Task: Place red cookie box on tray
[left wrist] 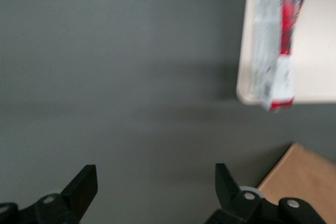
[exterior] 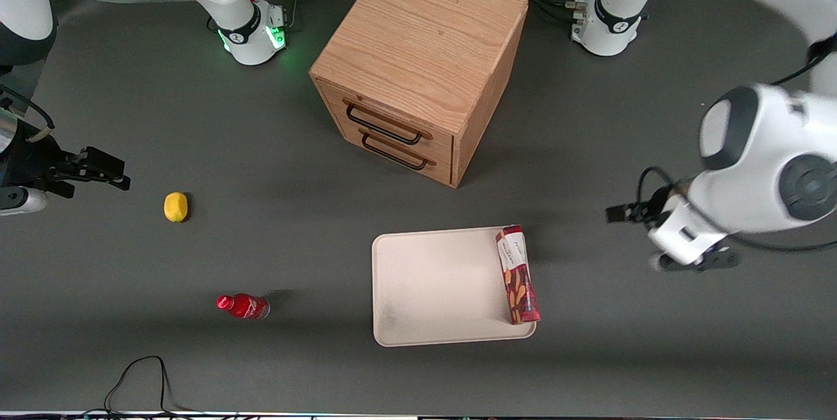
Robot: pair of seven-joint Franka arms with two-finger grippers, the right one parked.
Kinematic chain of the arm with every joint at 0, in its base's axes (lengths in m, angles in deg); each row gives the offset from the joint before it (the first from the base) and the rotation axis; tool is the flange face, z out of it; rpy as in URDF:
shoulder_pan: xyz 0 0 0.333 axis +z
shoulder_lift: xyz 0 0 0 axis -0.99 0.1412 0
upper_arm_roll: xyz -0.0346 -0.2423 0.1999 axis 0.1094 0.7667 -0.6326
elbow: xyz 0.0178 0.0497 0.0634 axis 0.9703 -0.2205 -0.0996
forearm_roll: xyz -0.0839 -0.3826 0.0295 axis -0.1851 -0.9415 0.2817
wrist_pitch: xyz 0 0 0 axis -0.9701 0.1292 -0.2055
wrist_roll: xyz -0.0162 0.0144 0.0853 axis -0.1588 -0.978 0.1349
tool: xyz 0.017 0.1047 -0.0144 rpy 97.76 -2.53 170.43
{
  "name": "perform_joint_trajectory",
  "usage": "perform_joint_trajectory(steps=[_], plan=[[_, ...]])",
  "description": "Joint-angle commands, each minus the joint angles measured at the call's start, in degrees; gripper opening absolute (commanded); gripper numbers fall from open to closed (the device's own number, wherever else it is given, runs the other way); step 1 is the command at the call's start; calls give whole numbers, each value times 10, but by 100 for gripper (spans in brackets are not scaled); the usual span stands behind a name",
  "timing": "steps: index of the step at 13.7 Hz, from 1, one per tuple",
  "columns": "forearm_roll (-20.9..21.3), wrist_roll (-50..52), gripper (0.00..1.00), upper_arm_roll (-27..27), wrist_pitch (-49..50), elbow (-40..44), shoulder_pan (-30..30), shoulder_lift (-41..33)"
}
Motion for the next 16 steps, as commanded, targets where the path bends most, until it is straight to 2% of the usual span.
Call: perform_joint_trajectory(steps=[1, 3, 5, 13, 16], plan=[[16, -63, 100, 0, 46, -48, 42, -85], [23, -89, 100, 0, 72, -47, 78, -121], [37, -84, 100, 1, 96, -49, 75, -139], [29, -82, 100, -3, 92, -51, 70, -139], [31, -99, 100, -70, 93, -42, 10, -137]])
